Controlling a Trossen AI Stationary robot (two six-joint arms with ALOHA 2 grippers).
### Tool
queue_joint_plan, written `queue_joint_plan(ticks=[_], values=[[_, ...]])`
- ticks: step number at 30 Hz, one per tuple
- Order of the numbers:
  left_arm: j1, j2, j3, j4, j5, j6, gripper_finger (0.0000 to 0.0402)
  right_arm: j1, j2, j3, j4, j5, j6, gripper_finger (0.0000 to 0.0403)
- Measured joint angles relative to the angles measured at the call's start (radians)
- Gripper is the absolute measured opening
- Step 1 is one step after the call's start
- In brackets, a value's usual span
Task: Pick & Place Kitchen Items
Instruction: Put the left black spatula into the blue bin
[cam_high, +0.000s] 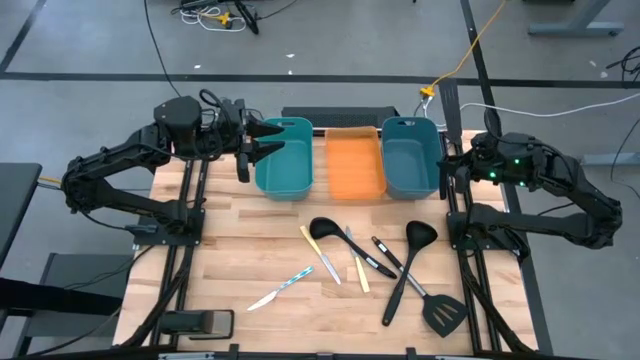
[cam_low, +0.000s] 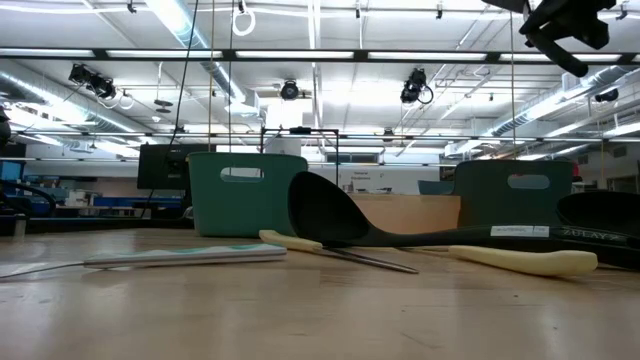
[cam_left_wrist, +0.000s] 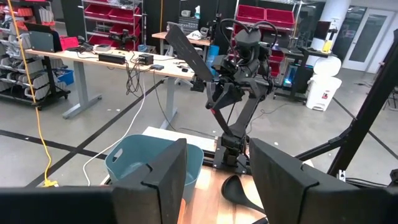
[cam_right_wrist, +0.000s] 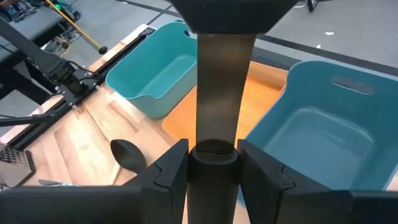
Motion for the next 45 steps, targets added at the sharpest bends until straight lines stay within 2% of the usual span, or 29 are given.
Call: queue_joint_plan(ticks=[8, 19, 29, 45], values=[[0.000, 0.000, 0.000, 0.000, 0.000, 0.000, 0.0180, -0.008, 0.012, 0.000, 0.012, 0.101, -0.066, 0.0121], [0.000, 0.000, 0.000, 0.000, 0.016, -0.019, 0.0180, -0.112, 0.066, 0.000, 0.163, 0.104, -0.162, 0.0121], [0.000, 0.000, 0.000, 0.000, 0.026, -0.020, 0.0180, -0.281, 0.139, 0.000, 0.237, -0.061, -0.241, 0.0121], [0.000, 0.000, 0.000, 0.000, 0.026, -0.019, 0.0180, -0.613, 0.260, 0.000, 0.268, -0.410, -0.360, 0.0121]])
